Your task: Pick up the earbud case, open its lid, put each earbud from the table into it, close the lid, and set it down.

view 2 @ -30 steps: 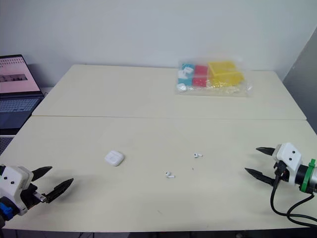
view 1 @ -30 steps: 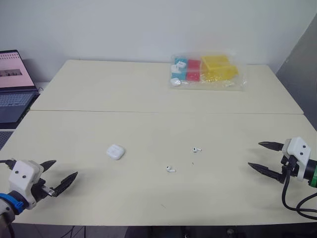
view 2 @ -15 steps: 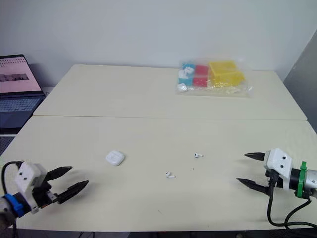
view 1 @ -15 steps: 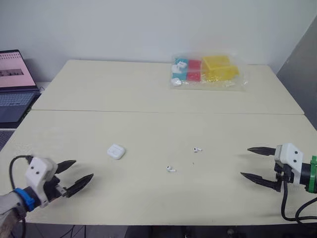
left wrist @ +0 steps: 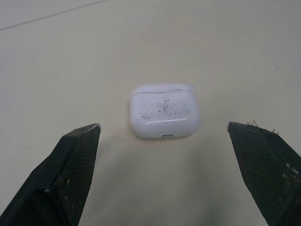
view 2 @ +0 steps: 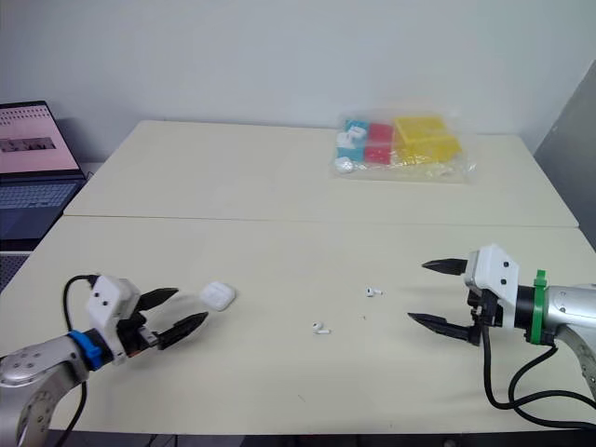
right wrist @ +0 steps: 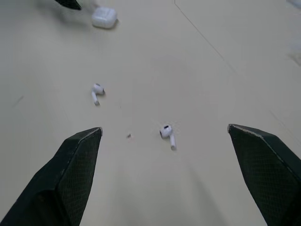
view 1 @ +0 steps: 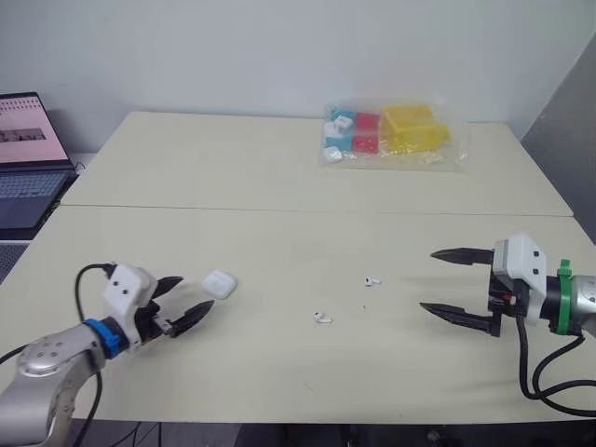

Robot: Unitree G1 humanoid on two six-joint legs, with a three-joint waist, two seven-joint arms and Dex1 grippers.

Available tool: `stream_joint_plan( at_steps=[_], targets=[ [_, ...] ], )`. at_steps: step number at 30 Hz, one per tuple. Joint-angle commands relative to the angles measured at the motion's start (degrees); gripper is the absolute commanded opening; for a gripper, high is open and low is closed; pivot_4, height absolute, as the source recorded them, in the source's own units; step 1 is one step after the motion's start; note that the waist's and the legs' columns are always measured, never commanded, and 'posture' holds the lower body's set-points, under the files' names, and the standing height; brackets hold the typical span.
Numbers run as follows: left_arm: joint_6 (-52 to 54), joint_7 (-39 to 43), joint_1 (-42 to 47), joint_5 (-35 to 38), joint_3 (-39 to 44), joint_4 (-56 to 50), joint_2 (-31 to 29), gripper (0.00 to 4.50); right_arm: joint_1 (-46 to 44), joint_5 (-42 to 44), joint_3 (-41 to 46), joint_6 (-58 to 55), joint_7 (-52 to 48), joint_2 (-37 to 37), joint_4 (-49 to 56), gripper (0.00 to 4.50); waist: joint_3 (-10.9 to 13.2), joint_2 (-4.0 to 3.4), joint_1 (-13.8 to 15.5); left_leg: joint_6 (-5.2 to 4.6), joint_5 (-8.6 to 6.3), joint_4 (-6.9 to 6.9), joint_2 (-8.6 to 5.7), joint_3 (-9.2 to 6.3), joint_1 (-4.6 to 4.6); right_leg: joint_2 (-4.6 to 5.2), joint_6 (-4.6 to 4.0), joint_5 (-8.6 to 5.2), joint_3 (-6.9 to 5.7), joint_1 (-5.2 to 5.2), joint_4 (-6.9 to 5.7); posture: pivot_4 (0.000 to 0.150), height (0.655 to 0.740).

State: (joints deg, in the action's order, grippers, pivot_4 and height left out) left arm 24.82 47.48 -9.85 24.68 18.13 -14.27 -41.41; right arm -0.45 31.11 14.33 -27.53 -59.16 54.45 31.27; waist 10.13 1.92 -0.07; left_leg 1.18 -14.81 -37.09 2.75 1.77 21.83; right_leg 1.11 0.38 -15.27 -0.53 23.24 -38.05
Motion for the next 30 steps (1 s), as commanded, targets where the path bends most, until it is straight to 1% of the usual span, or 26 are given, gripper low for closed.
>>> stream_joint_plan(
  at_steps=[1,4,6,9,12,16,21,24,28,30],
  targets=[
    [1.2,-0.6,2.8,-1.2,-2.1,1.0,-1.0,4.5,-3.1,2.3,-0.6,-3.5,1.3,1.3,2.9,4.48,0.0,0.0,0.0,0.0,0.0,0.0,0.0,0.01,0.01,0.0,0.0,0.0,0.0,0.02,0.0,0.15,0.74],
    [1.5,-1.0,6.6,-3.8,-6.0,4.4,-1.2,4.5,-6.4,2.9,-2.6,-4.8,1.8,1.2,3.7,4.48,0.0,0.0,0.0,0.0,0.0,0.0,-0.02,-0.01,0.01,-0.01,0.0,0.0,-0.01,0.02,-0.02,0.15,0.74],
    [1.8,-2.4,9.2,-4.9,-7.2,6.8,-0.3,4.5,-7.8,2.6,-4.0,-5.1,2.0,1.0,4.0,4.48,0.0,0.0,0.0,0.0,0.0,-0.01,-0.04,-0.03,0.01,-0.02,-0.01,0.0,-0.04,0.02,-0.03,0.15,0.74],
    [2.1,-2.4,11.3,-5.4,-8.3,8.9,0.1,4.5,-9.5,2.7,-5.9,-6.0,2.8,0.3,4.2,4.48,0.0,0.0,0.0,-0.01,0.0,-0.01,-0.03,-0.03,0.02,-0.03,-0.01,0.0,-0.03,0.02,-0.01,0.15,0.74],
    [0.9,-0.9,12.5,-6.9,-10.2,10.9,-0.5,4.5,-12.5,2.1,-8.7,-6.4,3.8,-0.9,4.1,4.48,0.0,-0.01,0.0,-0.01,0.0,0.0,-0.02,-0.02,0.02,-0.01,-0.01,0.01,-0.02,0.03,-0.02,0.15,0.74],
    [0.5,0.9,14.7,-6.8,-11.0,13.2,-0.3,4.5,-16.4,2.0,-11.2,-7.0,3.7,-1.7,3.4,4.48,0.0,-0.03,0.1,-0.01,0.01,-0.04,-0.02,-0.06,0.0,0.0,0.0,0.02,-0.05,0.01,-0.08,0.15,0.74],
    [2.4,3.2,15.9,-7.1,-12.5,14.4,-1.0,4.5,-20.4,2.5,-13.3,-6.9,0.5,-1.5,1.5,4.48,0.0,-0.07,0.3,-0.02,0.01,-0.09,-0.05,-0.05,0.01,0.01,0.03,0.03,-0.05,-0.01,-0.09,0.15,0.74],
    [3.7,3.6,16.5,-7.3,-13.0,15.3,-1.4,3.93,-22.6,2.4,-14.8,-7.2,-1.2,-1.4,0.6,4.5,-0.1,-0.11,0.3,-0.02,0.02,-0.1,-0.07,-0.03,0.0,0.01,0.05,0.05,-0.04,-0.01,-0.09,0.15,0.74],
    [4.7,5.1,17.0,-7.7,-14.3,15.9,-2.3,2.82,-24.4,1.6,-16.6,-6.9,-2.5,-1.7,-0.2,4.5,-0.1,-0.12,0.3,-0.02,0.01,-0.09,-0.06,-0.04,0.02,0.02,-0.06,0.12,-0.04,-0.01,-0.06,0.15,0.74],
    [3.9,7.2,16.6,-7.5,-15.1,15.4,-2.8,2.8,-25.3,2.7,-16.5,-8.1,-2.6,-1.9,-0.5,4.5,-0.1,-0.13,0.2,-0.02,0.01,-0.08,-0.06,-0.03,0.03,0.04,-0.13,0.15,-0.04,-0.01,-0.03,0.15,0.74]
  ],
)
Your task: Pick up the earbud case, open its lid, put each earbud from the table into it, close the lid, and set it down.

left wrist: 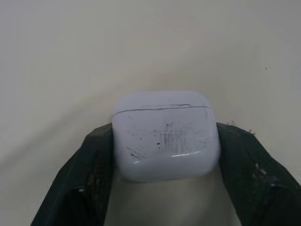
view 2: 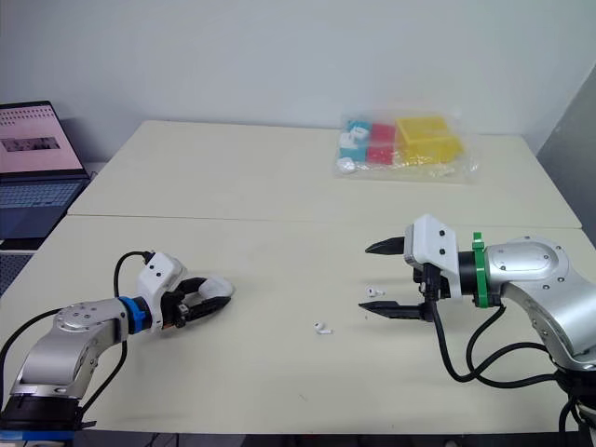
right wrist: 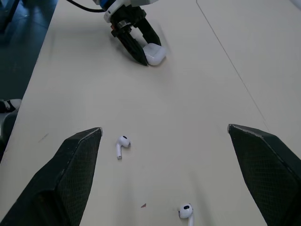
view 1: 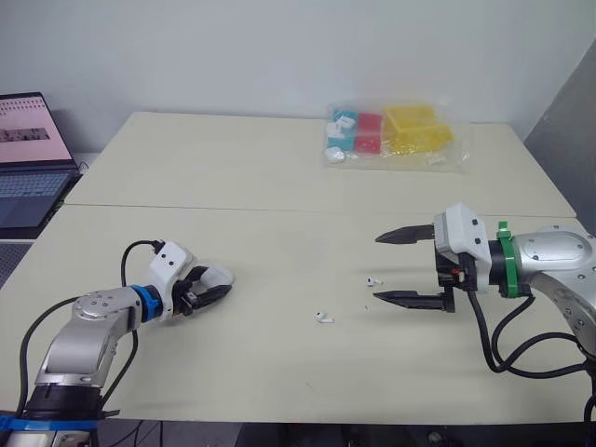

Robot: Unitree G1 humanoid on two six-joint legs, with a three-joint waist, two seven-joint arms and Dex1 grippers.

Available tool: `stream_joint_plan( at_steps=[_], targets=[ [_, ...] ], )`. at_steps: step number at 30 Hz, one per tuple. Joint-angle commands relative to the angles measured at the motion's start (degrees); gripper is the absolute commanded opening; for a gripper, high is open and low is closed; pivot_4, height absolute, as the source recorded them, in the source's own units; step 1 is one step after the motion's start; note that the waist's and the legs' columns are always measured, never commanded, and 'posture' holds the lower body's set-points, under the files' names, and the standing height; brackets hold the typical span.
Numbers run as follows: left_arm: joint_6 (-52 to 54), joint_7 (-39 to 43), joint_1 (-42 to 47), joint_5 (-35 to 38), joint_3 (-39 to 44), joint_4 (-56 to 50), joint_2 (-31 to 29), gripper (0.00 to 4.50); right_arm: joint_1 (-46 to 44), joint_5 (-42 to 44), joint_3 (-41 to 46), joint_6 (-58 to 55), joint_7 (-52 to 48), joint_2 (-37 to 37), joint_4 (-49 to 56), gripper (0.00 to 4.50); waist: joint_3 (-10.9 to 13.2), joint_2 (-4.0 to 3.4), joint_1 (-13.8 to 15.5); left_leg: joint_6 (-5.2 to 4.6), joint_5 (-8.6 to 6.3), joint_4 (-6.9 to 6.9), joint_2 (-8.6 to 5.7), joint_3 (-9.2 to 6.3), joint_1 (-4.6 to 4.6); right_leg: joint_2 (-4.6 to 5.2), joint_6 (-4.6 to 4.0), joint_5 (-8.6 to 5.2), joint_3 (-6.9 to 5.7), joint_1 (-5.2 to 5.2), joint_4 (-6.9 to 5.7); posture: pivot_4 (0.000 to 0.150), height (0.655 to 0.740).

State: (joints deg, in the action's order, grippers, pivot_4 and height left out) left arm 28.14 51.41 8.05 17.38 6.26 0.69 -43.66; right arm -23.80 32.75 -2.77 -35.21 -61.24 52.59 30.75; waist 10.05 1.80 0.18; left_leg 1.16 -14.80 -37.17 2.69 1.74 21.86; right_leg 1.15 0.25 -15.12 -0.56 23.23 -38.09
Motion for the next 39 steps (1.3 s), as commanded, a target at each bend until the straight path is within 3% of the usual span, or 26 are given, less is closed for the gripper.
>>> stream_joint_plan(
  at_steps=[1,9,11,15,23,29,39],
  targets=[
    [0.2,4.0,-1.5,-0.2,-3.5,0.2,-0.8,2.8,-2.3,1.4,0.7,-1.0,-0.5,-0.2,-0.1,4.5,0.0,-0.01,-0.1,0.0,0.0,0.0,0.0,0.01,0.0,0.0,0.0,0.0,0.01,0.0,0.0,0.15,0.74],
    [-5.5,8.4,-1.1,2.7,-4.3,-4.3,1.9,2.8,-2.6,2.1,1.8,-3.7,2.5,-1.5,0.5,4.5,0.0,-0.01,0.1,0.0,0.0,0.0,-0.01,0.02,0.04,0.05,-0.05,0.03,0.0,0.02,0.01,0.15,0.74],
    [-7.1,8.1,1.2,3.8,-5.6,-7.7,5.2,2.8,-1.5,5.2,2.6,-11.6,6.9,-1.5,2.8,4.5,0.0,0.0,0.3,0.0,0.0,-0.04,-0.02,0.0,0.09,0.05,-0.04,0.04,-0.01,0.02,0.02,0.15,0.74],
    [-15.6,7.6,5.9,1.5,-9.2,-11.7,10.8,2.8,-1.9,19.8,7.4,-31.5,21.0,-8.2,5.0,4.5,0.0,0.13,0.3,0.0,0.0,-0.19,0.04,-0.1,0.27,0.06,-0.05,0.11,-0.04,0.05,0.0,0.15,0.74],
    [-31.7,9.7,9.4,-3.7,-14.8,-9.8,13.9,2.8,-4.9,31.9,13.0,-47.3,41.7,-23.2,0.1,4.5,0.0,0.08,-0.5,0.0,0.0,-0.22,0.01,-0.05,0.18,-0.16,-0.15,0.18,0.01,0.05,-0.06,0.15,0.74],
    [-40.4,9.3,9.9,-5.3,-16.4,-7.7,15.9,2.8,-5.9,38.7,15.6,-51.3,48.7,-29.1,-5.5,4.5,0.0,0.07,-0.4,-0.01,0.0,-0.23,0.02,-0.04,0.3,-0.35,-0.1,0.2,0.04,0.08,0.02,0.15,0.74],
    [-40.9,8.8,9.8,-4.5,-16.3,-7.6,15.7,2.8,-6.8,51.2,14.0,-50.6,57.4,-30.0,-11.6,4.5,0.0,0.07,-0.5,-0.02,0.0,-0.36,0.02,-0.07,0.57,-0.37,-0.04,0.22,-0.03,0.24,-0.01,0.15,0.74]
  ],
)
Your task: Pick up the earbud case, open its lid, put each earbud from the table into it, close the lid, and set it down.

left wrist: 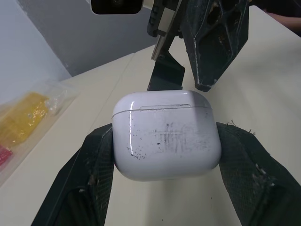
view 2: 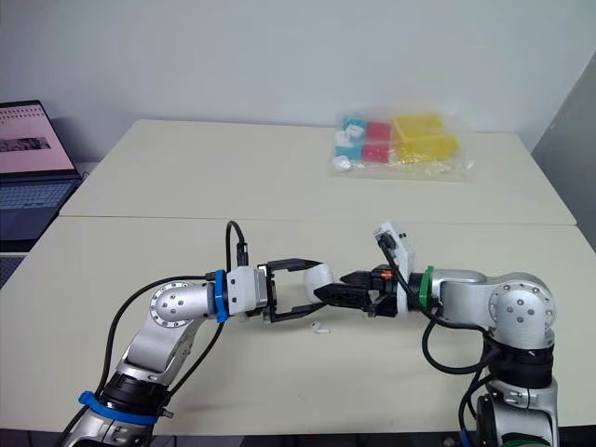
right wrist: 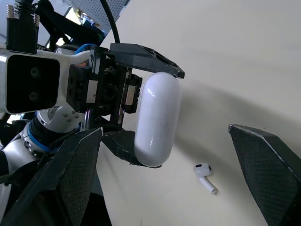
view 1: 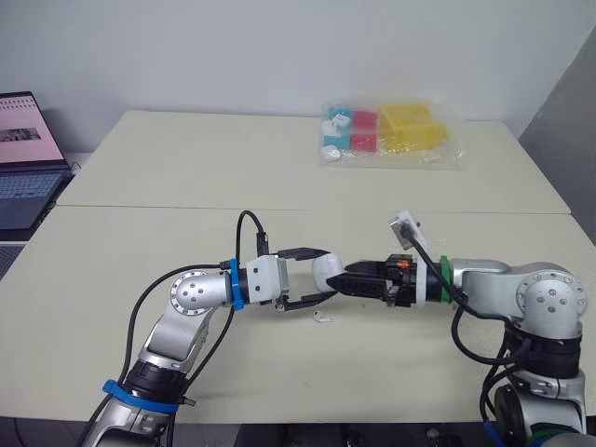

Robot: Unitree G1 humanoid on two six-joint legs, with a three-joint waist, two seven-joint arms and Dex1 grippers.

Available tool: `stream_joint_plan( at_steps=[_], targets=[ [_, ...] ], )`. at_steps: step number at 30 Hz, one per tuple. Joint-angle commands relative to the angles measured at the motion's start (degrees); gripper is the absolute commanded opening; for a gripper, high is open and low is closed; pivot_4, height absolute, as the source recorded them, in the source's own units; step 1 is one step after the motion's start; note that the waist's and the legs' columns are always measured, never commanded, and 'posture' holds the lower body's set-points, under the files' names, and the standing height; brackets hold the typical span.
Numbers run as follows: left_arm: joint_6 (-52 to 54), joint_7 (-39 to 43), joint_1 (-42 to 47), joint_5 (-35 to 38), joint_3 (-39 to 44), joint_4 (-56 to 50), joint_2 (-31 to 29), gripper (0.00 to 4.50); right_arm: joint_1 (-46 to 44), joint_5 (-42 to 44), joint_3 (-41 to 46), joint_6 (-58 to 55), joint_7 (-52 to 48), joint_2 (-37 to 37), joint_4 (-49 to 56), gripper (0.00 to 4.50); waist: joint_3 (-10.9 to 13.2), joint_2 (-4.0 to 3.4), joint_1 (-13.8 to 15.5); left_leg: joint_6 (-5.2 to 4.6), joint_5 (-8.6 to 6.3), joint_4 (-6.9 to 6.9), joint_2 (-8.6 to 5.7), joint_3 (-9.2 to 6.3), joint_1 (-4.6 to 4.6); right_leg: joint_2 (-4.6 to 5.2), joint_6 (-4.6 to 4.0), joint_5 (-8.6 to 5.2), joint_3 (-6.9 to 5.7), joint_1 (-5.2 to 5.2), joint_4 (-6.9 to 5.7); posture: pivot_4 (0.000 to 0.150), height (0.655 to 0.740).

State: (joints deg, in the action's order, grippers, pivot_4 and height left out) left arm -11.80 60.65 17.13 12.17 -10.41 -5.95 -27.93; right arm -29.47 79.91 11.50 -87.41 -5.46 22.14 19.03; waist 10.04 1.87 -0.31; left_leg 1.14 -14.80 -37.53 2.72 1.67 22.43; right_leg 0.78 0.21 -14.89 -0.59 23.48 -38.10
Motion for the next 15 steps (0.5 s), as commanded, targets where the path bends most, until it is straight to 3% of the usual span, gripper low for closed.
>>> stream_joint_plan(
  at_steps=[1,5,7,15],
  targets=[
    [-1.1,-0.4,0.7,0.6,0.3,-1.1,0.0,2.8,-1.2,5.2,-0.7,2.0,2.4,0.5,-0.4,4.5,0.0,0.0,0.0,0.0,0.0,-0.01,0.0,0.0,0.0,-0.01,0.01,0.0,0.0,0.0,0.0,0.15,0.74],
    [-1.1,-0.3,0.8,0.8,0.3,-1.5,0.0,2.8,-1.8,8.9,-2.7,4.9,5.7,1.0,-2.2,4.5,0.0,0.0,0.0,0.0,0.0,-0.01,0.0,0.01,0.06,-0.04,0.01,0.0,-0.01,0.03,0.02,0.15,0.74],
    [-0.8,-0.6,1.1,0.9,0.4,-1.5,0.1,2.8,-1.8,10.0,-3.8,5.6,6.4,1.9,-2.6,4.12,0.0,0.0,0.0,0.0,0.0,-0.02,0.0,0.01,0.09,-0.04,0.01,0.0,-0.02,0.05,0.02,0.15,0.74],
    [-0.7,-1.2,1.7,1.1,0.4,-1.4,0.6,2.8,-1.5,15.0,-8.0,9.4,8.2,5.5,-3.0,1.51,0.0,0.0,0.0,-0.01,0.0,-0.05,0.02,0.0,0.17,-0.04,0.27,-0.14,-0.04,0.09,0.04,0.15,0.74]
  ],
)
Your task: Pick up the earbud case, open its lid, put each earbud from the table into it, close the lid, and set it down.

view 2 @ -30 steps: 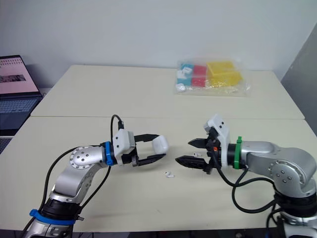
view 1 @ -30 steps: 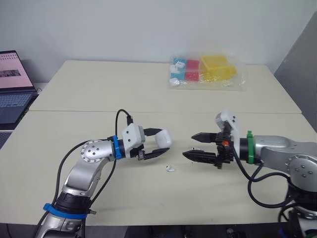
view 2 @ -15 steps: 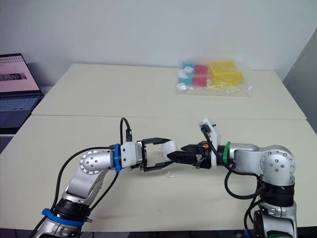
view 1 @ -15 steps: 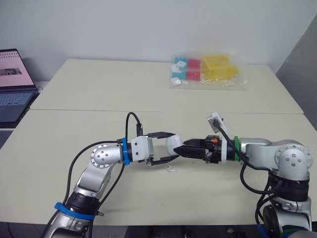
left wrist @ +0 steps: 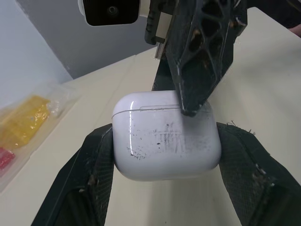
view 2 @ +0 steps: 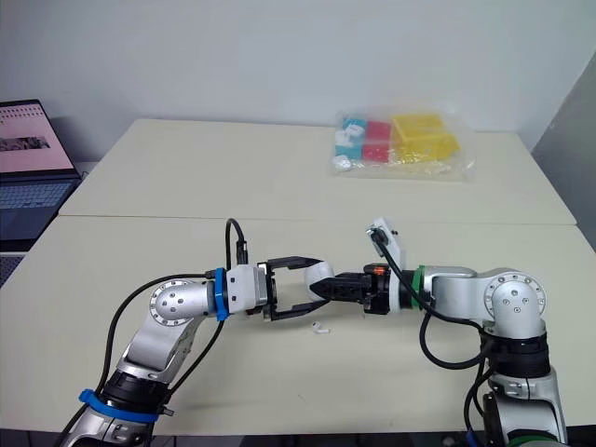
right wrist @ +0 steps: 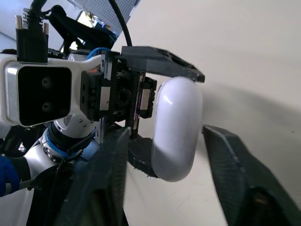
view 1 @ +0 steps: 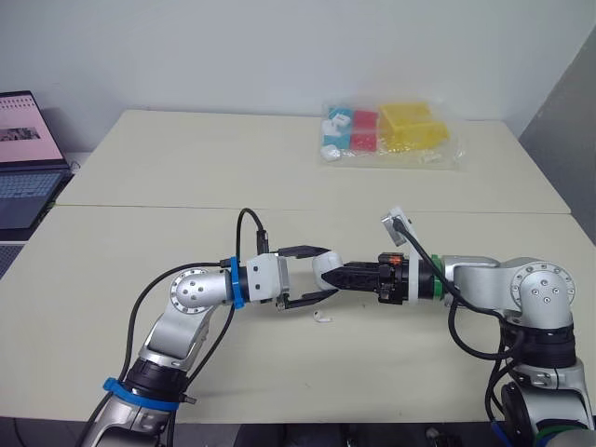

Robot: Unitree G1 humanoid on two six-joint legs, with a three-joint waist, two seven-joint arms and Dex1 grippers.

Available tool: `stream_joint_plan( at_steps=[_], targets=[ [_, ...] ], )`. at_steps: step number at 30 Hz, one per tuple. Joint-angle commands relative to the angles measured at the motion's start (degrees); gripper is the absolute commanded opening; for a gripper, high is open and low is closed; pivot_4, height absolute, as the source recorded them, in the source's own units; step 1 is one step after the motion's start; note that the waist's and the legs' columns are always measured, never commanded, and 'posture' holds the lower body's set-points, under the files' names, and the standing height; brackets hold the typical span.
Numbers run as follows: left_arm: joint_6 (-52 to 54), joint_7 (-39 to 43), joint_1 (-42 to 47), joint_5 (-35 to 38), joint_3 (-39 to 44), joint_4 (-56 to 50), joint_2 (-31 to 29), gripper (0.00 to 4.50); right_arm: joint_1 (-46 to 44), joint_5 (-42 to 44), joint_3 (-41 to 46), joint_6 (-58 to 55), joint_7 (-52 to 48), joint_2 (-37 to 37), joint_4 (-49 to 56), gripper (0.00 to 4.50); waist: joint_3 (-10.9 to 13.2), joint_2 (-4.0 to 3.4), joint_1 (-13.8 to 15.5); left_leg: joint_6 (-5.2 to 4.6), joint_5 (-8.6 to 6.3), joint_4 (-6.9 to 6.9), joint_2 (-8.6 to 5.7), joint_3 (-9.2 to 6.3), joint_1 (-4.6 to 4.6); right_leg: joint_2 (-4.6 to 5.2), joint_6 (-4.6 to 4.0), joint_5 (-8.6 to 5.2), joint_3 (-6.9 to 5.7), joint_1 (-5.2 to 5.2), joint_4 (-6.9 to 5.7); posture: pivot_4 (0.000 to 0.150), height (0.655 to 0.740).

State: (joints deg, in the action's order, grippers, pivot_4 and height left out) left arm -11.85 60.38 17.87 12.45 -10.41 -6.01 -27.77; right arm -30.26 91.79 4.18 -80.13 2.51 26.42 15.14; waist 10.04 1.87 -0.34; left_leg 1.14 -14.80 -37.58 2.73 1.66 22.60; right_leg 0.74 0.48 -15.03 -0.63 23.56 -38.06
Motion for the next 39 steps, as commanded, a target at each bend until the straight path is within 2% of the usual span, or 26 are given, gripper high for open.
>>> stream_joint_plan(
  at_steps=[1,2,3,11,14,16,19,20,23,27,30,34,39],
  targets=[
    [-0.8,-0.9,1.0,0.8,0.4,-1.3,0.5,2.8,-0.7,3.8,-1.2,2.6,0.4,1.5,0.9,1.16,0.0,0.0,0.0,0.0,0.0,-0.01,0.01,0.0,0.01,0.0,0.0,0.0,0.0,0.0,0.0,0.15,0.74],
    [-0.9,-0.9,1.0,0.8,0.4,-1.3,0.5,2.8,-0.6,4.4,-1.6,3.1,0.6,2.0,0.9,0.81,0.0,0.0,0.0,0.0,0.0,-0.01,0.01,0.0,0.01,0.0,0.0,0.0,0.0,0.01,0.0,0.15,0.74],
    [-1.0,-0.9,1.0,0.8,0.3,-1.3,0.5,2.8,-0.6,4.8,-2.1,3.6,0.7,2.3,0.8,0.77,0.0,0.0,0.0,0.0,0.0,-0.02,0.01,0.0,0.02,0.0,0.0,0.0,0.0,0.01,0.0,0.15,0.74],
    [-0.8,-1.6,0.9,0.8,0.1,-1.4,0.5,2.8,-1.0,6.3,-4.6,7.2,1.1,4.6,0.4,0.77,0.0,0.0,0.0,0.0,0.0,-0.03,0.03,0.0,0.04,0.0,0.01,0.0,0.01,0.01,0.0,0.15,0.74],
    [2.1,-1.5,1.2,3.2,0.5,-1.7,0.9,2.8,-1.3,6.2,-5.2,7.7,0.6,5.1,0.4,0.77,0.0,0.0,0.0,0.0,0.0,-0.04,0.05,0.0,0.05,0.01,0.01,0.0,0.0,0.02,0.0,0.15,0.74],
    [4.0,-2.1,1.6,3.7,1.0,-1.8,0.9,3.55,-1.4,6.1,-5.6,8.0,0.1,5.5,0.4,0.77,0.0,0.0,0.0,0.0,0.0,-0.05,0.05,0.0,0.06,0.01,0.02,-0.01,0.0,0.03,0.0,0.15,0.74],
    [4.9,-0.8,2.3,3.2,0.6,-1.7,-0.3,4.36,-1.9,5.5,-5.9,8.1,-0.7,6.3,0.3,0.77,0.0,0.0,0.0,-0.01,0.0,-0.11,0.05,-0.01,0.14,0.0,0.03,-0.01,-0.04,0.07,0.0,0.15,0.74],
    [9.0,0.5,2.8,4.4,0.4,-1.9,-1.8,4.5,-2.4,4.7,-5.9,7.8,-1.4,6.9,0.1,0.77,0.0,0.0,0.0,-0.01,0.0,-0.14,0.04,-0.01,0.18,0.0,0.03,0.0,-0.05,0.11,-0.02,0.15,0.74],
    [23.3,4.8,4.5,7.8,-0.2,-2.2,-7.7,4.5,-4.6,3.8,-5.6,7.4,-2.7,8.8,-0.4,0.77,0.0,-0.02,-0.1,-0.01,-0.01,-0.23,0.02,-0.01,0.28,-0.05,0.06,0.02,-0.03,0.21,-0.06,0.15,0.74],
    [36.5,6.8,8.0,10.5,-0.2,-3.0,-12.7,4.5,-7.8,-2.5,-6.6,5.5,-7.7,13.5,0.8,0.77,0.0,-0.03,-0.1,-0.01,-0.01,-0.25,0.0,-0.09,0.33,-0.24,0.05,0.06,0.01,0.34,-0.05,0.15,0.74],
    [41.1,8.3,9.5,11.9,-0.3,-5.2,-14.3,4.5,-10.9,-12.9,-10.2,5.8,-15.3,18.5,4.6,0.77,0.1,-0.08,0.0,-0.01,-0.01,-0.24,0.0,-0.08,0.47,-0.25,0.05,0.06,0.04,0.51,-0.04,0.15,0.74],
    [51.5,3.6,14.0,15.3,-0.7,-9.8,-11.0,4.5,-17.3,-34.5,-22.8,14.2,-30.6,28.2,13.2,0.77,0.1,-0.11,0.1,-0.02,-0.02,-0.28,0.0,-0.1,0.65,-0.23,0.06,0.05,0.04,0.63,0.06,0.15,0.74],
    [52.7,-0.9,17.2,12.0,-3.6,-11.7,-7.6,4.5,-18.3,-44.1,-27.3,18.9,-38.9,28.6,15.2,0.77,0.1,-0.09,0.2,-0.03,-0.02,-0.3,-0.04,-0.09,0.67,-0.25,0.06,0.05,0.06,0.63,0.08,0.15,0.74]
  ],
)
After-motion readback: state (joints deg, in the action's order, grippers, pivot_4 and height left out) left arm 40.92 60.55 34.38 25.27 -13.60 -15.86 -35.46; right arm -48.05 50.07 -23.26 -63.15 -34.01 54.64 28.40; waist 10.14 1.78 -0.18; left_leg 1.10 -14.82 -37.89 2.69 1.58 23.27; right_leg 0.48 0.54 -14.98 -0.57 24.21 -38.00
